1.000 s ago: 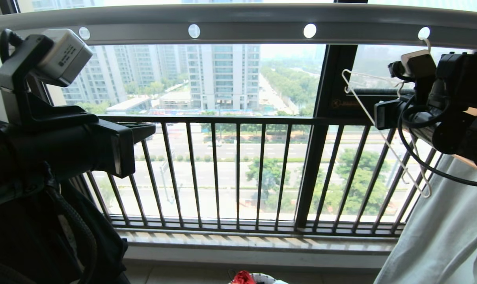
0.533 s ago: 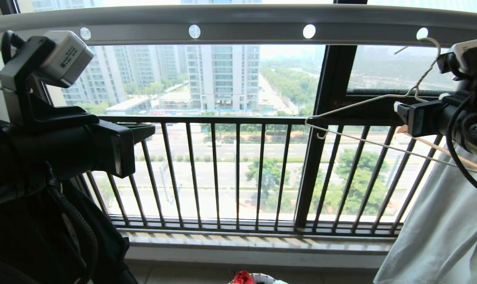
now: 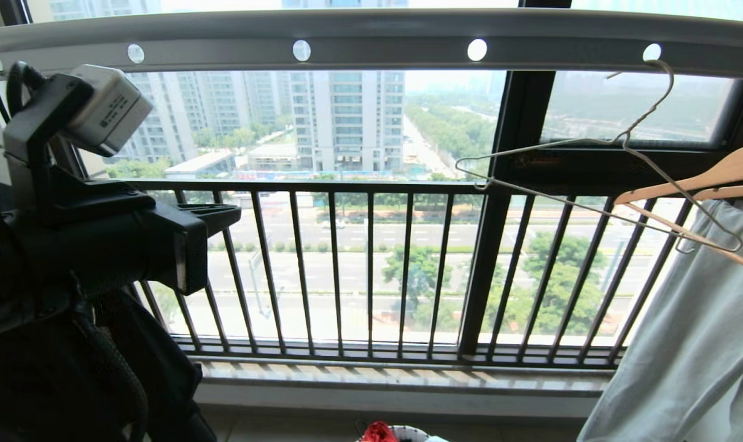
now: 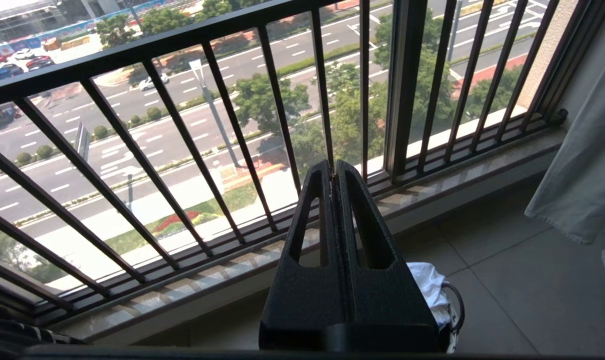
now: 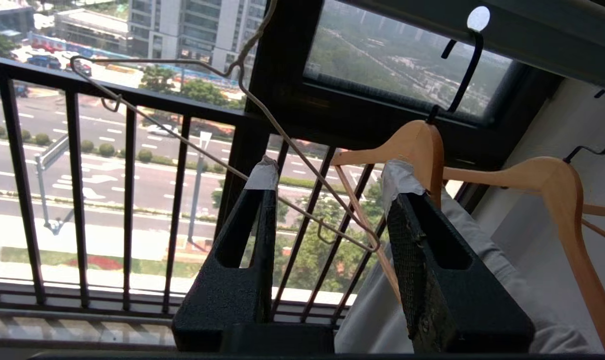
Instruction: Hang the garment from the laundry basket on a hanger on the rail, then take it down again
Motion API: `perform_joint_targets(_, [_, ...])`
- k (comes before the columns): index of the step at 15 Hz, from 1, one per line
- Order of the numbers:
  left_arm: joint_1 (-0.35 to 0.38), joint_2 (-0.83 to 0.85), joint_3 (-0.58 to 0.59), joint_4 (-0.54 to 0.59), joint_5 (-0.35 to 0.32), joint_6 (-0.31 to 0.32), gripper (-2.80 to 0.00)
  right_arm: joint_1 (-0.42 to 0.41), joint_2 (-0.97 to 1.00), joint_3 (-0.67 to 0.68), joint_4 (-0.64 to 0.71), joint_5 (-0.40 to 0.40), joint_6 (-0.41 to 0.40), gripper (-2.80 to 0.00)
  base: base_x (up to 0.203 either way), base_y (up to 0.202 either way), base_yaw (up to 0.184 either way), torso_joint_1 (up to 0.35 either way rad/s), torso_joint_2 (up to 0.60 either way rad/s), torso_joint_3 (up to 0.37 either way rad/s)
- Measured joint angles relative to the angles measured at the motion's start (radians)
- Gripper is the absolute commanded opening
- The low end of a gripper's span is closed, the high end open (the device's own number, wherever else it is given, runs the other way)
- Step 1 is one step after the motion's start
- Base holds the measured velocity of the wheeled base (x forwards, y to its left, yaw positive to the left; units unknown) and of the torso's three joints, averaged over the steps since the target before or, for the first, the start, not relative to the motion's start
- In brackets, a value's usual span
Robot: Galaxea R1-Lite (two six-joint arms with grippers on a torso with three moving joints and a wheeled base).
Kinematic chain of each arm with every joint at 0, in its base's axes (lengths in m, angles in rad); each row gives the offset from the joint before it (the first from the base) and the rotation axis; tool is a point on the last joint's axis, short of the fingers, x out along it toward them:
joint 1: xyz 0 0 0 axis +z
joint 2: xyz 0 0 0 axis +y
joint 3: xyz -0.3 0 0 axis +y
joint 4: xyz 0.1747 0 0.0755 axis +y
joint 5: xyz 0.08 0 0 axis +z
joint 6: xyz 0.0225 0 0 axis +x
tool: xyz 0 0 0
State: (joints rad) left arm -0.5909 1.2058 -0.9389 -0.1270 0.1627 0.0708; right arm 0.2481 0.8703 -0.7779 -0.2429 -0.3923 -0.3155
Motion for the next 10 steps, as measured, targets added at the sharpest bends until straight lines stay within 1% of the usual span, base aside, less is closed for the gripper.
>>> perform_joint_targets(2, [0.004, -0.066, 0.048, 0.004, 0.002, 0.008, -2.8, 0.001, -0.103, 0.001, 0.066, 0.005, -0.001, -2.8, 0.0, 0.0, 0.0, 0.0, 0.0, 0.0])
perform_joint_targets(4, [0.016, -0.174, 0.121, 0.006, 0.011, 0.014, -2.8, 0.001, -0.208, -0.002, 0.146, 0.01, -0.001, -2.8, 0.0, 0.0, 0.0, 0.0, 0.0, 0.0])
perform_joint_targets(6, [0.055, -0.322, 0.207, 0.024, 0.029, 0.016, -2.8, 0.001, -0.315, -0.011, 0.225, 0.008, 0.003, -2.8, 0.0, 0.0, 0.0, 0.0, 0.0, 0.0])
perform_joint_targets(7, [0.081, -0.405, 0.241, 0.053, 0.039, 0.02, -2.8, 0.001, -0.366, -0.013, 0.271, 0.001, 0.004, -2.8, 0.0, 0.0, 0.0, 0.0, 0.0, 0.0])
perform_joint_targets(8, [0.114, -0.481, 0.266, 0.097, 0.052, 0.025, -2.8, 0.0, -0.407, -0.014, 0.327, -0.009, 0.007, -2.8, 0.0, 0.0, 0.0, 0.0, 0.0, 0.0])
perform_joint_targets(9, [0.175, -0.556, 0.288, 0.147, 0.065, 0.03, -2.8, -0.001, -0.443, -0.014, 0.383, -0.02, 0.014, -2.8, 0.0, 0.0, 0.0, 0.0, 0.0, 0.0])
perform_joint_targets(10, [0.258, -0.623, 0.307, 0.191, 0.074, 0.033, -2.8, -0.01, -0.474, -0.018, 0.411, -0.031, 0.016, -2.8, 0.0, 0.0, 0.0, 0.0, 0.0, 0.0])
